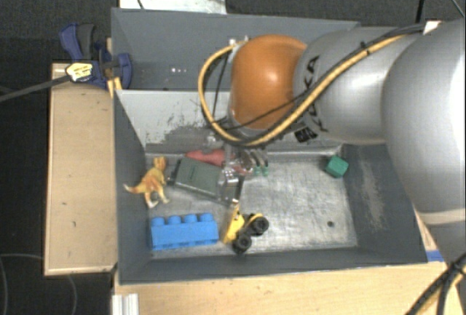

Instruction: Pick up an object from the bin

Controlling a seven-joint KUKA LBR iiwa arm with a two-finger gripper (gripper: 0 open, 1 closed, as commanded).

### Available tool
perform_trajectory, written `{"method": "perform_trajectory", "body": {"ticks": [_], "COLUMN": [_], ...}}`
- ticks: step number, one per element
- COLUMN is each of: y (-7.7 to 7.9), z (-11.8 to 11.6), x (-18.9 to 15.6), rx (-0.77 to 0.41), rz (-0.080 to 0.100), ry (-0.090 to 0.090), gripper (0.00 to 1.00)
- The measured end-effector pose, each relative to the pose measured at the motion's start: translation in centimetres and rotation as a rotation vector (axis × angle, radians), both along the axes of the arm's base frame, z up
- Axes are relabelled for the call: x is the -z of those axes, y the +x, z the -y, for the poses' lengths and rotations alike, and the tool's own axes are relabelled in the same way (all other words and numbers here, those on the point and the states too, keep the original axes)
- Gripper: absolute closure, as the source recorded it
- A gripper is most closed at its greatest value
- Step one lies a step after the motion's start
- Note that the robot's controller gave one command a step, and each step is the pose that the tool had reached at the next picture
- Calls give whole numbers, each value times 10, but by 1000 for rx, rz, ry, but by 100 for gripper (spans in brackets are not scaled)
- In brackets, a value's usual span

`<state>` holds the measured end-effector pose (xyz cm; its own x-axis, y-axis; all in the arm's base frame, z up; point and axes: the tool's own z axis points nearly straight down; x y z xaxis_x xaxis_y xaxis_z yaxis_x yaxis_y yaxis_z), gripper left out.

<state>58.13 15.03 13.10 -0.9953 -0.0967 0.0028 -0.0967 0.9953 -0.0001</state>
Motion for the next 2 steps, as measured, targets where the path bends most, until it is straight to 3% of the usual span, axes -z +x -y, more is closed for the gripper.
{"method": "perform_trajectory", "body": {"ticks": [1,2], "y": [5,-7], "z": [-4,-24], "x": [-6,27], "rx": [-8,-184], "rz": [7,8], "ry": [1,6], "gripper": [0,100]}}
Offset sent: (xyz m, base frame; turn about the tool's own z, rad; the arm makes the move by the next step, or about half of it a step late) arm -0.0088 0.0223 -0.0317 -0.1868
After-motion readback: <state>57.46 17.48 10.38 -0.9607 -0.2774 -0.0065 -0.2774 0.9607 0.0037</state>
